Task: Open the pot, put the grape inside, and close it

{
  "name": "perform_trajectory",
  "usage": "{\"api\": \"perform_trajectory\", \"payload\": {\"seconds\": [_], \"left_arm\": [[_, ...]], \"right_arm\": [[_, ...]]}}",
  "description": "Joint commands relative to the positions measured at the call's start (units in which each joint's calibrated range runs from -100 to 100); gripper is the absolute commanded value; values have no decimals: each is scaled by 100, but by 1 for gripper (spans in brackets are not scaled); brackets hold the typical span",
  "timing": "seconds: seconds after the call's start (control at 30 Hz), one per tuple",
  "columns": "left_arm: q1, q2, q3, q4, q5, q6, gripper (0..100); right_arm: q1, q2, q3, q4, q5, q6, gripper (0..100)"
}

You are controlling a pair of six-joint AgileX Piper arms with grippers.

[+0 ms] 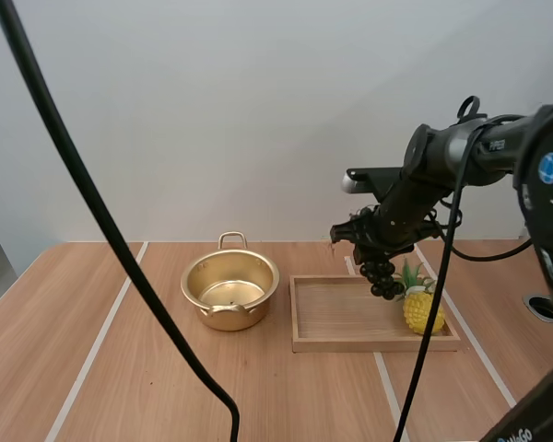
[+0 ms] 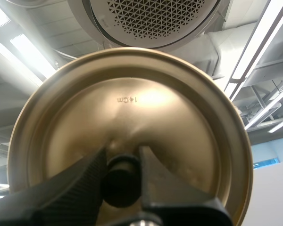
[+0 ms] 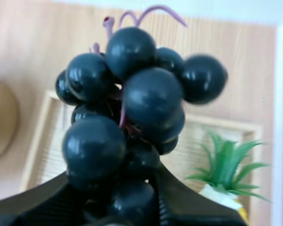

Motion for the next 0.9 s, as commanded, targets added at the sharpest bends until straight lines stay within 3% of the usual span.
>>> {"api": "perform_trajectory", "payload": {"seconds": [0.0,0.17,0.33,0.6,0.87], "left_arm": [[4,-10,-42,52,-126,-48,0],[4,-10,-42,52,-162,-48,0],[4,-10,-42,52,-340,-48,0],[4,-10,-42,52,-361,-48,0],[4,-10,-42,52,-361,-48,0]], "right_arm": [[-20,-546,-37,165,41,-323,0],[9,-1142,-54,602,59,-835,0],[258,-1290,-363,614,309,-932,0],[1008,-1290,-830,640,245,-932,0],[1831,-1037,-928,679,-569,-914,0]]}}
